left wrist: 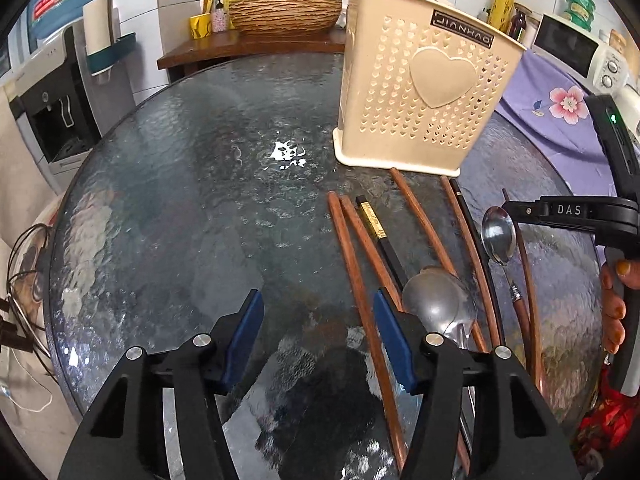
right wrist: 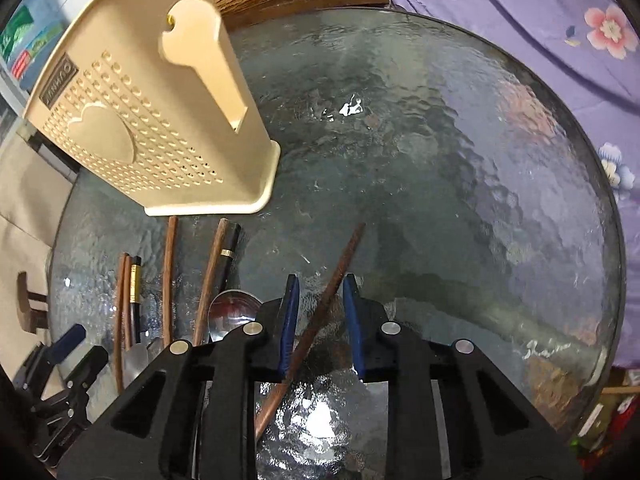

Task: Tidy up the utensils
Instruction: 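Grasp a brown chopstick with the right tool while the left tool grasps another chopstick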

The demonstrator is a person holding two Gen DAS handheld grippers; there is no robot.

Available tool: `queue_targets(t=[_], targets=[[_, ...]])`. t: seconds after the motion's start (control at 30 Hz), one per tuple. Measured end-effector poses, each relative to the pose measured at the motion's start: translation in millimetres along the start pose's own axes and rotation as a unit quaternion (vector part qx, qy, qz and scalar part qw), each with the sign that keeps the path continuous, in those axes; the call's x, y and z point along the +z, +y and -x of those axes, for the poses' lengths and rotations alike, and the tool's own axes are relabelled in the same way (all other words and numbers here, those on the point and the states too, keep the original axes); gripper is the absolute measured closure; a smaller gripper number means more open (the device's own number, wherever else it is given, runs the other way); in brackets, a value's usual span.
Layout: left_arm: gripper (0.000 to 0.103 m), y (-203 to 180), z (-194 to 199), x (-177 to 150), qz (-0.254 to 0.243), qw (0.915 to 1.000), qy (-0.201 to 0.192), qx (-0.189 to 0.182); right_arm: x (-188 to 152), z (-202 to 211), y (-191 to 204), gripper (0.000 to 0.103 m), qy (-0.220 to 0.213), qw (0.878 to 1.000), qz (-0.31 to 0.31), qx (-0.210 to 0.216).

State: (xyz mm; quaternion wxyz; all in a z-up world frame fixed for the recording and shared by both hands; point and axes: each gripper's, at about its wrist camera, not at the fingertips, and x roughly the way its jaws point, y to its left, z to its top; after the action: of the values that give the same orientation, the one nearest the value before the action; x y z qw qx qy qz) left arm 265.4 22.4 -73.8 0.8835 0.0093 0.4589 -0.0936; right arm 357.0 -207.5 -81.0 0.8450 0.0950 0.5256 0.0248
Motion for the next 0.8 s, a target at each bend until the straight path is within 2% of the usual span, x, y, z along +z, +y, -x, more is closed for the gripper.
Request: queue_targets(t=[0.17, 0.27, 0.37, 0.53, 0.7, 0.8], targets=[[0.05, -6.8, -6.3, 7.8, -0.006, 0.9999, 0.009, -0.002, 2.0, -2.4, 11.9, 0.09, 0.009, 1.0, 0.022, -0.011], [0.058, -12.4, -14.2, 10.4, -0.021, 0.9995, 0.017, 0.014, -0.2, -2.4, 11.8, 0.09, 0.017, 0.999, 0.028, -0.009], [0.062, -13.9, -19.1, 11.6, -0.021, 0.9994, 0.024, 0.013, 0.3, -3.6, 11.3, 0.09, 0.028, 0.999, 0.029, -0.002], [0.062, -21.9, -28.7, 23.0, -0.039, 0.9984, 0.03, 0.027, 12.4, -11.3, 13.9, 0.091, 0.044, 0.998, 0.034, 0.001], [0.062, -21.9, -42.5, 43.0, -0.035, 0.998, 0.043, 0.03, 26.1, -17.1, 17.6, 0.09, 0.059, 0.998, 0.025, -0.001], [0.067, -23.1, -47.8, 51.4, -0.038, 0.9976, 0.048, 0.03, 36.0, -21.4, 19.9, 0.09, 0.065, 0.998, 0.02, -0.006]])
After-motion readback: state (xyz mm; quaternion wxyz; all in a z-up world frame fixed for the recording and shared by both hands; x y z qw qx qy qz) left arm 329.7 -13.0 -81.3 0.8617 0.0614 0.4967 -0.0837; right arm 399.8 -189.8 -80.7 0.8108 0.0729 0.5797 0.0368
